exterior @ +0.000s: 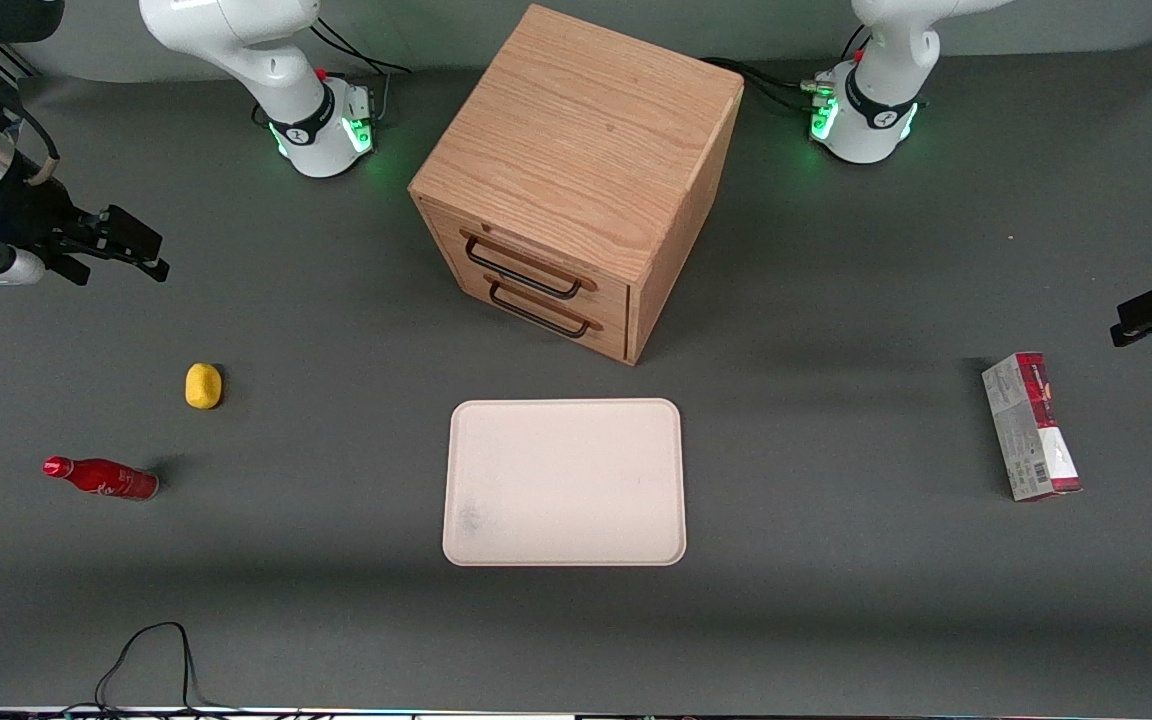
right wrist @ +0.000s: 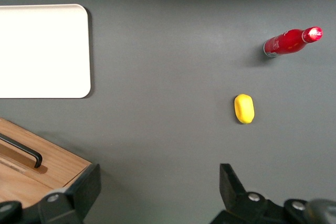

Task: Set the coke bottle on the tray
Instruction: 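Move the right gripper down over the red Coca-Cola bottle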

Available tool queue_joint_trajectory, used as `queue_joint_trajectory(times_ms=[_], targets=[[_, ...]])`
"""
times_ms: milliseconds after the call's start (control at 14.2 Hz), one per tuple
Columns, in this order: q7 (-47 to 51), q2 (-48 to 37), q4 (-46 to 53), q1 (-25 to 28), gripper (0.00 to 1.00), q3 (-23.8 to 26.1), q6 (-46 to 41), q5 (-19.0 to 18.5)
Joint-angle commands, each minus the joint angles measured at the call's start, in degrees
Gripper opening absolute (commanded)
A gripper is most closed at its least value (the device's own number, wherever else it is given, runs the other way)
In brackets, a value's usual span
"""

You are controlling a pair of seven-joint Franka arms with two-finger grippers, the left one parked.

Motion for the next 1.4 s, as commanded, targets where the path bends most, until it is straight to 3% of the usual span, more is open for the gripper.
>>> queue_joint_trajectory(times_ms=[0,351,632,912,982,1263,1333], targets=[[1.7,0.8,1.7,-0.4,1.00,0.7,-1.9,-1.0],[0.5,1.9,2.2,-0.7,1.00,-1.2,-1.0,-1.3],[-14.5,10.7,8.2,-0.6,1.00,-11.5,1.8,-0.6],[-25.5,18.8,9.9,-0.7,1.00,-17.6,9.3,-0.3],[-28.8,21.0,9.9,-0.7,1.00,-19.0,12.0,0.9],[-43.9,32.0,11.7,-0.8,1.00,-26.2,18.0,15.7],[-46.2,34.7,12.8,-0.8,1.00,-27.1,18.6,17.8]])
